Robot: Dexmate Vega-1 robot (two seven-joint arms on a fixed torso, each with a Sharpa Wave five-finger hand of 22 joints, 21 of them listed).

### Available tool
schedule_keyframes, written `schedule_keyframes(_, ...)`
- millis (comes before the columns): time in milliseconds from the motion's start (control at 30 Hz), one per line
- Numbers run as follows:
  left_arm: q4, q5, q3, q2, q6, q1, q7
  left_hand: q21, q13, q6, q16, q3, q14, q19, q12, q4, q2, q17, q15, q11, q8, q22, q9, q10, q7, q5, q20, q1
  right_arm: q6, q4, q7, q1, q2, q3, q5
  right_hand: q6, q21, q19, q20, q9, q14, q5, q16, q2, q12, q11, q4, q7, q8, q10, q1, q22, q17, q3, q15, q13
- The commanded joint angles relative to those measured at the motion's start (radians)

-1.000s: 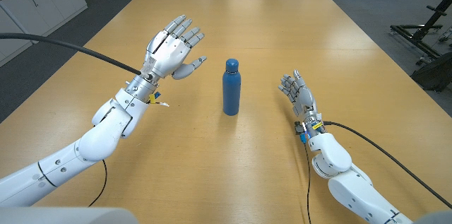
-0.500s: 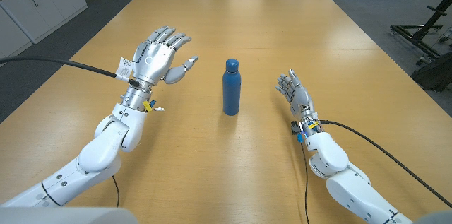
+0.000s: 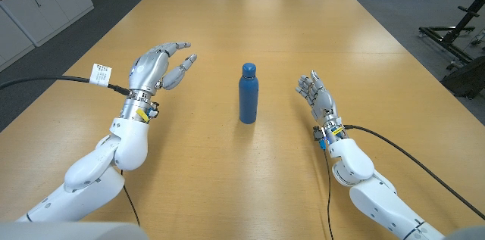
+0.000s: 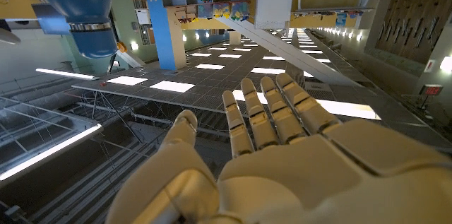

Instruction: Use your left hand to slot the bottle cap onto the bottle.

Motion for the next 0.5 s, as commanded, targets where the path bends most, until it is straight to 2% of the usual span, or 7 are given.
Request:
schedule_keyframes(33,0.158,-0.560,-0.006,-0.064,-0.311,-0.050,-0.254,-0.007,0.003,-0.036,-0.013,0.004,-0.030,-0.022,-0.016,0.003,0.007,0.007,-0.060,0.029,-0.023,0.006,0.003,-0.033,0.011,-0.004,0.008,-0.025,0.061,0.041,0.061,0.021,0.005,-0.011,0.019,0.003,-0.001,0.006,0.004,0.001,0.001,0.006,-0.001,0.008,0.002,-0.001,-0.002,-0.001,-0.001,0.006,0.002,0.004,0.002,-0.002,0.004,0.000)
schedule_keyframes(133,0.210,-0.659,0.019,-0.081,-0.352,-0.073,-0.313,-0.012,0.003,-0.063,-0.020,-0.005,-0.058,-0.042,-0.026,0.006,0.001,0.009,-0.049,0.046,-0.042,0.007,0.002,-0.062,0.022,-0.007,0.012,-0.055,0.065,0.040,0.061,0.020,0.007,-0.013,0.017,0.002,-0.002,0.006,0.004,0.001,0.001,0.006,-0.001,0.008,0.002,-0.001,-0.002,-0.002,-0.001,0.005,0.001,0.004,0.002,-0.002,0.006,0.000)
schedule_keyframes(333,0.290,-0.774,0.055,-0.113,-0.412,-0.101,-0.369,-0.018,0.001,-0.145,-0.026,-0.042,-0.127,-0.094,-0.042,0.027,-0.022,0.012,-0.019,0.071,-0.097,0.007,-0.002,-0.152,0.067,-0.007,0.017,-0.146,0.073,0.049,0.061,0.021,0.013,-0.019,0.013,0.002,-0.002,0.006,0.003,0.001,0.000,0.006,-0.001,0.007,0.002,-0.001,-0.002,-0.002,-0.001,0.005,0.001,0.004,0.002,-0.003,0.005,0.000)
schedule_keyframes(500,0.328,-0.797,0.088,-0.125,-0.408,-0.123,-0.368,-0.021,0.000,-0.173,-0.027,-0.055,-0.159,-0.119,-0.045,0.034,-0.030,0.011,-0.005,0.072,-0.116,0.006,-0.004,-0.189,0.092,-0.004,0.006,-0.177,0.088,0.078,0.065,0.033,0.023,-0.026,0.005,0.000,-0.003,0.008,0.000,0.001,-0.001,0.006,-0.002,0.006,0.002,-0.002,-0.001,-0.005,-0.002,0.005,0.000,0.004,0.002,-0.004,0.003,0.000)
